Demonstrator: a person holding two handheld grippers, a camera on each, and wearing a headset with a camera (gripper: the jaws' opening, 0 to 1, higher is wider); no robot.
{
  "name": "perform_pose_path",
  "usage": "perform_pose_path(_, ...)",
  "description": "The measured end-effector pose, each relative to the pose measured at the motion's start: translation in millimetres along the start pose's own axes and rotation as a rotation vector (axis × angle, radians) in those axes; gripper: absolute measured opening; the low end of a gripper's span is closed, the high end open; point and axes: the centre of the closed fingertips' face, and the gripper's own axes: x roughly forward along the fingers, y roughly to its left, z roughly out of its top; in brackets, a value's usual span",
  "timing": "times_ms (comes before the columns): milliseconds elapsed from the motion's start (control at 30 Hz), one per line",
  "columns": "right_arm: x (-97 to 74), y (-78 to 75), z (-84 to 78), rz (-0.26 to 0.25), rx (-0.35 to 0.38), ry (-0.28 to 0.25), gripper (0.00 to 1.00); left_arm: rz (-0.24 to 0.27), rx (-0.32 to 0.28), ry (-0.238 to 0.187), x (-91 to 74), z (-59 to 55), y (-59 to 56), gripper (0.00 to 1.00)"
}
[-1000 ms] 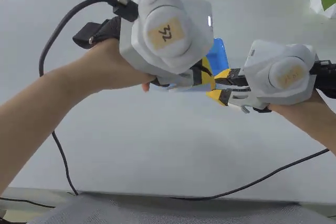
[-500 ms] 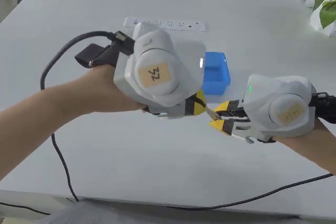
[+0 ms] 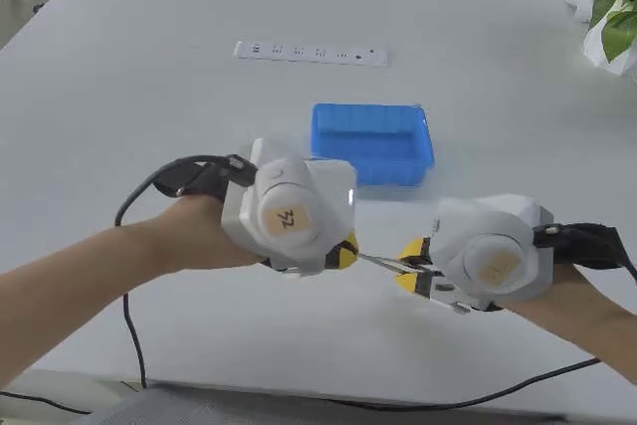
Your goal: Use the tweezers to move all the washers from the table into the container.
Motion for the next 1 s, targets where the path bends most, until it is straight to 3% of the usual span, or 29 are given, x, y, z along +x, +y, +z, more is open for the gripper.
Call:
perform_pose_path(200, 13.2, 3.9, -10.0, -0.007, -0.010, 0.051, 0.07, 0.006, -0.036, 0.013, 15.4, -11.9, -2.0, 0.00)
perform_pose_path(300, 18.6, 4.6, -14.2, -0.013, 0.025, 0.081, 0.07, -0.003, -0.052, 0.020, 21.2, -16.6, -2.7, 0.00)
perform_pose_path(333, 19.9, 5.4, -14.0, -0.014, 0.011, 0.081, 0.08, -0.019, -0.061, 0.053, 24.6, -24.7, -4.8, 0.00)
perform_pose_path(400, 20.2, 6.9, -12.8, -0.014, -0.004, 0.083, 0.07, -0.037, -0.059, 0.077, 30.2, -33.8, -7.0, 0.00)
perform_pose_path(500, 20.6, 5.2, -11.8, -0.009, 0.024, 0.074, 0.07, -0.048, -0.106, 0.073, 32.5, -40.1, -6.8, 0.00)
perform_pose_path(633, 22.0, 4.5, -9.7, 0.030, 0.149, 0.052, 0.08, -0.058, -0.161, 0.067, 36.0, -42.5, -6.4, 0.00)
perform_pose_path(867, 22.3, 3.3, -10.8, 0.034, 0.136, 0.056, 0.11, -0.093, -0.209, 0.106, 44.7, -48.3, -15.1, 0.00)
perform_pose_path(933, 22.2, 3.4, -11.7, 0.031, 0.152, 0.063, 0.13, -0.126, -0.255, 0.160, 46.9, -55.5, -23.4, 0.00)
perform_pose_path(967, 22.0, 2.6, -12.0, 0.025, 0.155, 0.064, 0.13, -0.113, -0.237, 0.119, 46.5, -49.9, -19.4, 0.00)
perform_pose_path(1000, 21.9, 3.4, -12.4, 0.024, 0.161, 0.061, 0.14, -0.110, -0.227, 0.121, 46.3, -51.9, -19.0, 0.00)
